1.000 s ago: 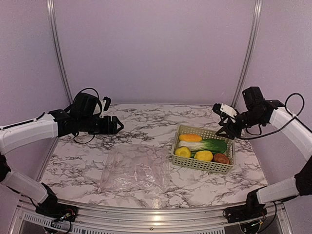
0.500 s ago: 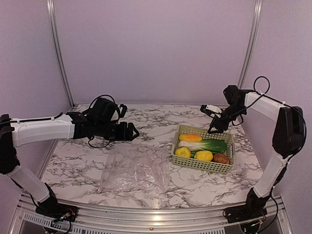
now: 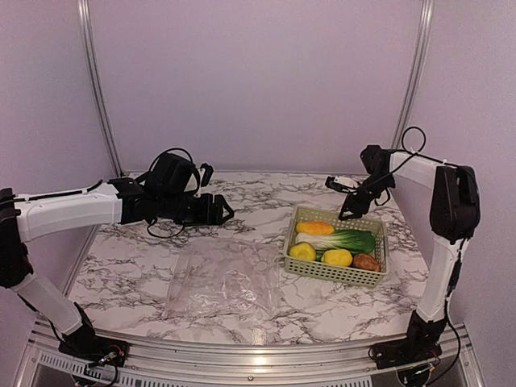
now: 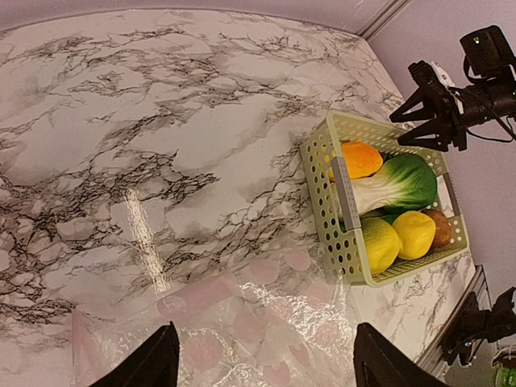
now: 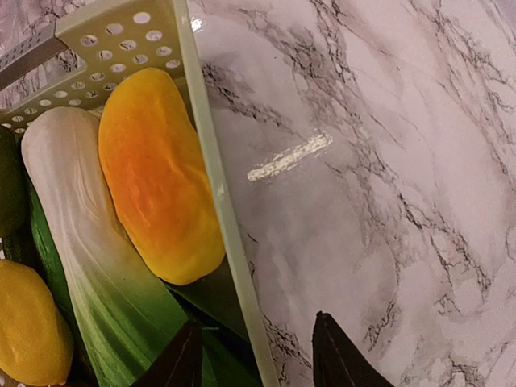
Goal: Place the food in the zip-top bag and seal the zipper
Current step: Adjust the bin at the center of the board.
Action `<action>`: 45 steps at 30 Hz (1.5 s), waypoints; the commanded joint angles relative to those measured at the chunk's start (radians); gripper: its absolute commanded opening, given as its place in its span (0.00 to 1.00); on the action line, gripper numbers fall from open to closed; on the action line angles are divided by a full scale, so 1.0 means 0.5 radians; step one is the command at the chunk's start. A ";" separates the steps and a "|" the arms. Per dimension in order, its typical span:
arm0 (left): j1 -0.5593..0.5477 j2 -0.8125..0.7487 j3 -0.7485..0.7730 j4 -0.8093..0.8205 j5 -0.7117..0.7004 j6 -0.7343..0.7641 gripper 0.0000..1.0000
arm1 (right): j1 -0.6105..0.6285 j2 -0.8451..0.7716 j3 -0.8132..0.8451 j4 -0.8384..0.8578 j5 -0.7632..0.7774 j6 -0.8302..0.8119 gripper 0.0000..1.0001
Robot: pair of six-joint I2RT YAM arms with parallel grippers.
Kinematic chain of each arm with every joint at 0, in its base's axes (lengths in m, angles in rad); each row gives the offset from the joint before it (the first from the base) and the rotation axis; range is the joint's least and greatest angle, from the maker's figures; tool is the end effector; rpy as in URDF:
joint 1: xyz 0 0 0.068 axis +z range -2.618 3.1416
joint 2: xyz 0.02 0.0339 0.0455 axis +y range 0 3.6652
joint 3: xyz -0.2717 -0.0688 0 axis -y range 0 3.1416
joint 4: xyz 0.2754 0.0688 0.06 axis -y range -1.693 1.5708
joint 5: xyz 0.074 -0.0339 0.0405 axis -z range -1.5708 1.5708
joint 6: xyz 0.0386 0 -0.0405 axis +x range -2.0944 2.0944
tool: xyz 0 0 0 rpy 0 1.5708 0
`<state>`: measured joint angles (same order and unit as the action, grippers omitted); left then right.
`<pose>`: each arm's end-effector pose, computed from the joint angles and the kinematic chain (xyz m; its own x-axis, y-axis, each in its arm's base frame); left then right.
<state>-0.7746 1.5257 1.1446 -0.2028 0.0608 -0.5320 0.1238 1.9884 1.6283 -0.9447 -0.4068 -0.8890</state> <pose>0.2697 -0.2672 0.2762 -0.7121 -0.0116 -0.7020 0.4330 0.7798 -0.4521 0.4326 0.0692 0.2154 -0.4352 -0.7727 -0.4621 -0.8799 0.4737 0.0365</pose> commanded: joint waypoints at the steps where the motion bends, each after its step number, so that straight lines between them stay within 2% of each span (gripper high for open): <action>1: -0.006 0.020 0.053 -0.133 -0.099 0.058 0.76 | -0.016 0.082 0.121 -0.038 -0.020 -0.064 0.42; 10: -0.008 -0.026 0.002 -0.129 -0.178 0.013 0.76 | -0.057 0.190 0.207 -0.022 -0.056 0.122 0.21; 14: -0.007 -0.032 0.020 -0.158 -0.206 0.014 0.76 | -0.145 0.158 0.149 0.044 -0.058 0.259 0.02; 15: -0.008 -0.035 0.024 -0.164 -0.212 0.010 0.76 | -0.174 0.144 0.127 0.061 -0.056 0.303 0.00; 23: -0.008 -0.059 0.049 -0.252 -0.297 -0.007 0.76 | -0.422 -0.106 -0.188 0.288 -0.015 0.713 0.00; 30: -0.006 -0.075 0.073 -0.338 -0.384 -0.074 0.77 | -0.452 -0.377 -0.576 0.528 0.266 1.180 0.00; 33: -0.007 -0.077 0.075 -0.415 -0.450 -0.175 0.82 | -0.453 -0.478 -0.696 0.572 0.341 1.314 0.00; 37: -0.004 -0.075 0.083 -0.544 -0.529 -0.247 0.83 | -0.472 -0.554 -0.805 0.567 0.290 1.402 0.00; 38: -0.006 -0.088 0.072 -0.560 -0.537 -0.256 0.84 | -0.475 -0.563 -0.830 0.560 0.242 1.388 0.01; 43: 0.002 -0.225 -0.056 -0.566 -0.581 -0.293 0.89 | -0.473 -0.576 -0.880 0.427 -0.150 1.267 0.24; 45: 0.015 -0.282 -0.114 -0.586 -0.594 -0.297 0.93 | -0.475 -0.608 -0.892 0.407 -0.207 1.229 0.27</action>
<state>-0.7761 1.4590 1.1400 -0.4351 -0.1967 -0.6563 -0.1097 1.7187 1.1954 -0.6952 -0.3828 -0.2481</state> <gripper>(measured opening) 0.900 0.252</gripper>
